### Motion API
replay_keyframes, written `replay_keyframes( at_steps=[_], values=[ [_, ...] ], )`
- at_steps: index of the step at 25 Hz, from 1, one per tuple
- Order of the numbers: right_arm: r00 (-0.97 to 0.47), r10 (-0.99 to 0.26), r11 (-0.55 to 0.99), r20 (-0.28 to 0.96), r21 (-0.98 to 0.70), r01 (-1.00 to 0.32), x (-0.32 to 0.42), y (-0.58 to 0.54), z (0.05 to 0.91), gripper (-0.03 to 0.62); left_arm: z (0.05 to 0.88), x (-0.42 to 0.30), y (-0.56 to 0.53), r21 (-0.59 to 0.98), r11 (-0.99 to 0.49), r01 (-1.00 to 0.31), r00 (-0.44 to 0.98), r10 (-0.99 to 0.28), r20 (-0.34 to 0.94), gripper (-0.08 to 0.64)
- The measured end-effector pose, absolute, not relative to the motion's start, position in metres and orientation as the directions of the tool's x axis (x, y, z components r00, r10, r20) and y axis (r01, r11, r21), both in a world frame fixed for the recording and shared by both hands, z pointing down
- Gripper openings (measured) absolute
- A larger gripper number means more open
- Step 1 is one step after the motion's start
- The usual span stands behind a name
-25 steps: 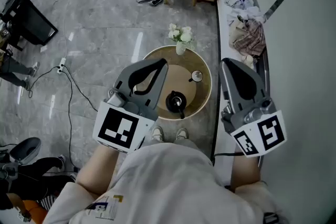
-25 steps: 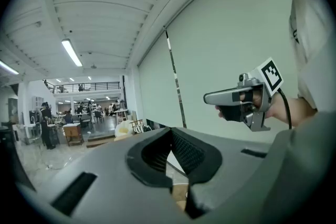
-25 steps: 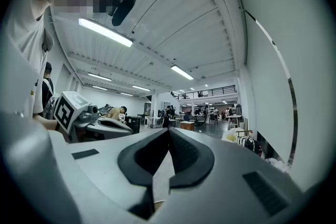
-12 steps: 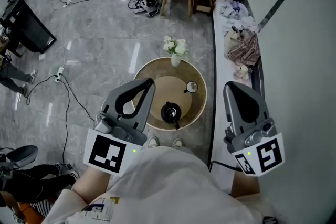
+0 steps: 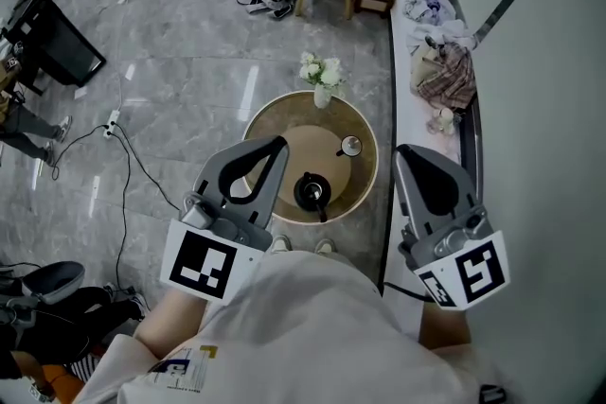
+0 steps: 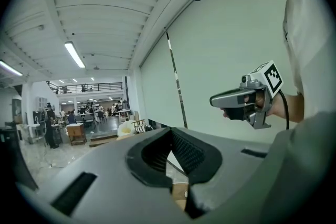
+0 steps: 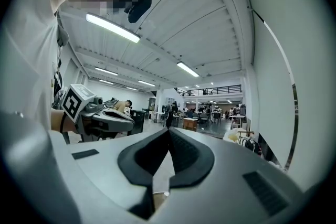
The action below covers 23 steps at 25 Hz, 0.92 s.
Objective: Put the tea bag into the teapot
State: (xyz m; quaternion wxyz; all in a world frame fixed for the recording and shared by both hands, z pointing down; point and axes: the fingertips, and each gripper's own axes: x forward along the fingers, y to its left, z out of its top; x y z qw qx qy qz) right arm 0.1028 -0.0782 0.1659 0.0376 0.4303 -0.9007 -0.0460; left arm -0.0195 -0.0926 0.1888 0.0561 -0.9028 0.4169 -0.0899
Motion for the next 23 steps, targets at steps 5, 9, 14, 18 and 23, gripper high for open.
replay_keyframes(
  at_steps=[5,9,14,18,23],
  values=[
    [-0.641,-0.767,0.639,0.019,0.114,-0.761,0.098,-0.076,0.165,0.006,0.19,-0.018,-0.09,-0.212,-0.636,-0.742,0.627,-0.77,0.116,0.008],
    [-0.653,-0.757,0.65,0.021,0.118,-0.751,0.093,-0.071,0.165,0.006,0.189,-0.016,-0.086,-0.215,-0.636,-0.741,0.63,-0.77,0.105,0.008],
    [-0.667,-0.745,0.664,0.024,0.12,-0.738,0.085,-0.063,0.166,0.006,0.193,-0.016,-0.079,-0.234,-0.644,-0.728,0.635,-0.763,0.123,0.008],
    [-0.681,-0.732,0.68,0.038,0.118,-0.724,0.081,-0.059,0.171,0.006,0.196,-0.013,-0.076,-0.229,-0.645,-0.729,0.635,-0.762,0.127,0.008],
    [-0.681,-0.732,0.681,0.042,0.107,-0.725,0.081,-0.055,0.174,0.007,0.196,-0.012,-0.073,-0.22,-0.647,-0.73,0.637,-0.761,0.125,0.008]
  ],
)
